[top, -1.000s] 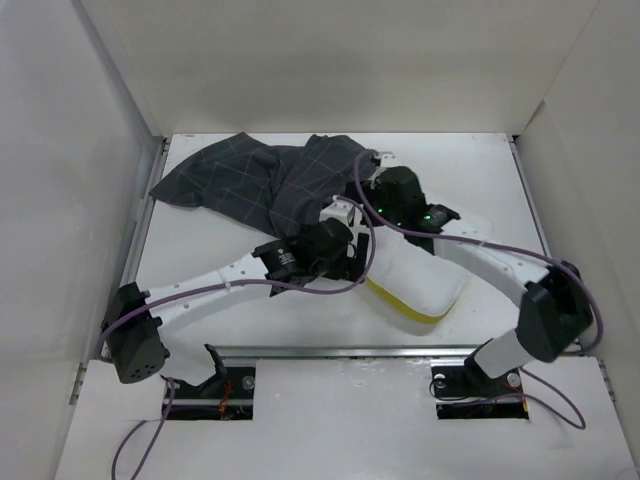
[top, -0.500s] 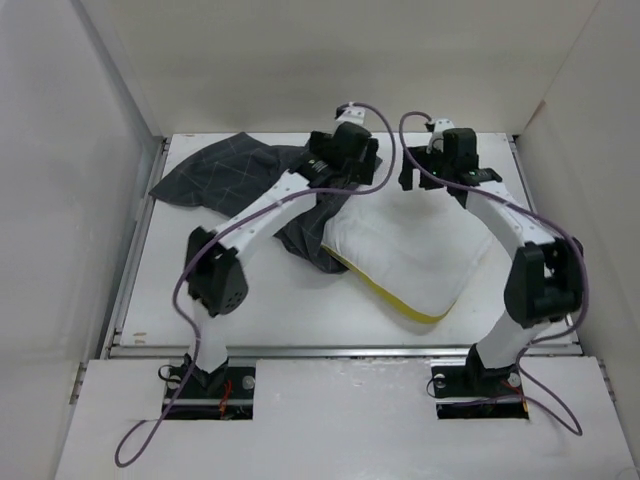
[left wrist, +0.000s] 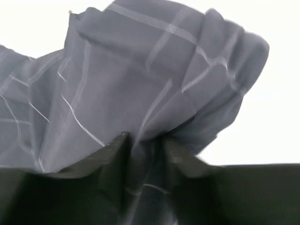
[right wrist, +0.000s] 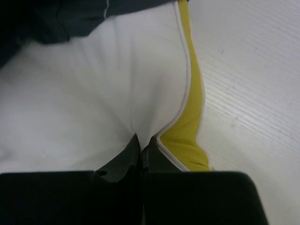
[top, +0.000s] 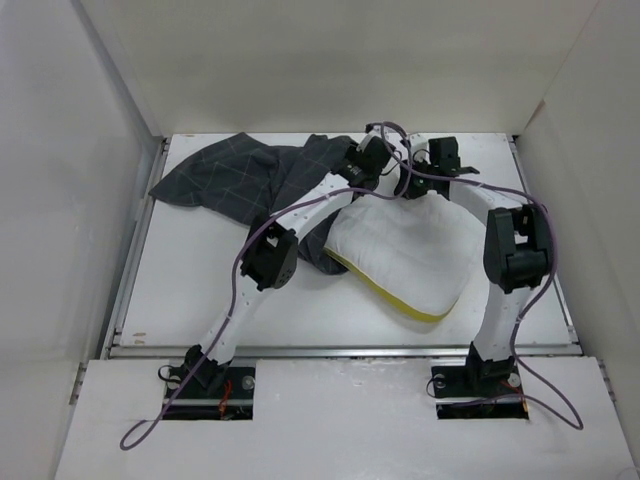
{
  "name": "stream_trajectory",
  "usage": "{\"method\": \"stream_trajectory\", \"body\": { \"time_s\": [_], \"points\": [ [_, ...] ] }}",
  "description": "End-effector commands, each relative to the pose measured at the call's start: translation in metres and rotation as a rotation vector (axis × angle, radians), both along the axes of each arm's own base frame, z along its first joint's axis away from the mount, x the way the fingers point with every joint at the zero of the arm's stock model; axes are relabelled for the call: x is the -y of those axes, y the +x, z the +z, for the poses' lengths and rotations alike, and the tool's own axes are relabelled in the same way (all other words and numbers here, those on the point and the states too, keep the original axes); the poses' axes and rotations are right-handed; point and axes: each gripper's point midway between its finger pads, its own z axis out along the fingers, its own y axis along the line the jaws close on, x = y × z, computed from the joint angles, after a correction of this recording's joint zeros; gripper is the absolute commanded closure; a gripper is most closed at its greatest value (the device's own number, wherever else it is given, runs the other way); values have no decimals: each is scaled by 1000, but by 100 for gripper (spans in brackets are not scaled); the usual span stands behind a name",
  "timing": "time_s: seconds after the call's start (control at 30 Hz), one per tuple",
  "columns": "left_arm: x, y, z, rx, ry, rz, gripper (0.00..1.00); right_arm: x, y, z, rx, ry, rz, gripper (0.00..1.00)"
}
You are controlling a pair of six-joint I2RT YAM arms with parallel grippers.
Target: Put the pillow into the pillowcase
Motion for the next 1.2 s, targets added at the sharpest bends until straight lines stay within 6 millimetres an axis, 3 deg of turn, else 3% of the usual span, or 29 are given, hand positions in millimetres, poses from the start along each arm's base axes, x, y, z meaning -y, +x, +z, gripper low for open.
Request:
{"method": "stream_trajectory", "body": {
  "time_s": [0.0, 0.1, 0.13, 0.2, 0.23, 0.3, 0.37, 0.5, 0.6, 0.7, 0.73, 0.77, 0.83, 0.9, 1.03, 1.07, 1.1, 1.17],
  "points": [
    [-3, 21, 66, 173, -44, 30, 72, -18, -21, 43, 132, 77, 110, 100],
    [15, 20, 86, 182, -151, -40, 100, -27, -33, 66, 179, 133, 161, 100],
    [19, 12, 108, 184, -191, -85, 100, -30, -35, 72, 187, 148, 178, 100],
    [36, -4, 126, 160, -263, -185, 100, -39, -42, 76, 199, 196, 222, 100],
    [39, -18, 147, 175, -293, -219, 100, -48, -46, 91, 226, 219, 244, 100],
    [49, -37, 167, 183, -303, -302, 100, -64, -54, 98, 253, 248, 276, 100],
    [69, -69, 188, 178, -334, -420, 100, -76, -62, 123, 300, 300, 265, 100],
    [105, -136, 185, 63, -353, -651, 100, -91, -85, 175, 422, 464, 274, 100],
    [124, -171, 179, 26, -368, -745, 100, -95, -107, 206, 485, 586, 271, 100],
    [133, -186, 176, -3, -387, -745, 100, -95, -128, 220, 522, 652, 273, 100],
    [135, -193, 164, -38, -365, -751, 100, -96, -132, 220, 524, 653, 263, 100],
    [136, -196, 161, -59, -375, -757, 100, -95, -130, 214, 518, 655, 197, 100],
    [151, -219, 161, -105, -420, -829, 100, -96, -134, 215, 521, 662, 166, 100],
    [165, -244, 162, -157, -461, -923, 100, -98, -129, 203, 515, 655, 69, 100],
    [179, -291, 186, -153, -516, -1034, 100, -90, -133, 189, 481, 817, -89, 100],
    [181, -298, 168, -187, -501, -1043, 100, -87, -137, 188, 488, 855, -102, 100],
    [182, -305, 167, -202, -518, -1040, 100, -80, -141, 181, 490, 878, -142, 100],
    [176, -294, 143, -234, -510, -960, 77, -72, -143, 189, 510, 893, -183, 100]
  ]
}}
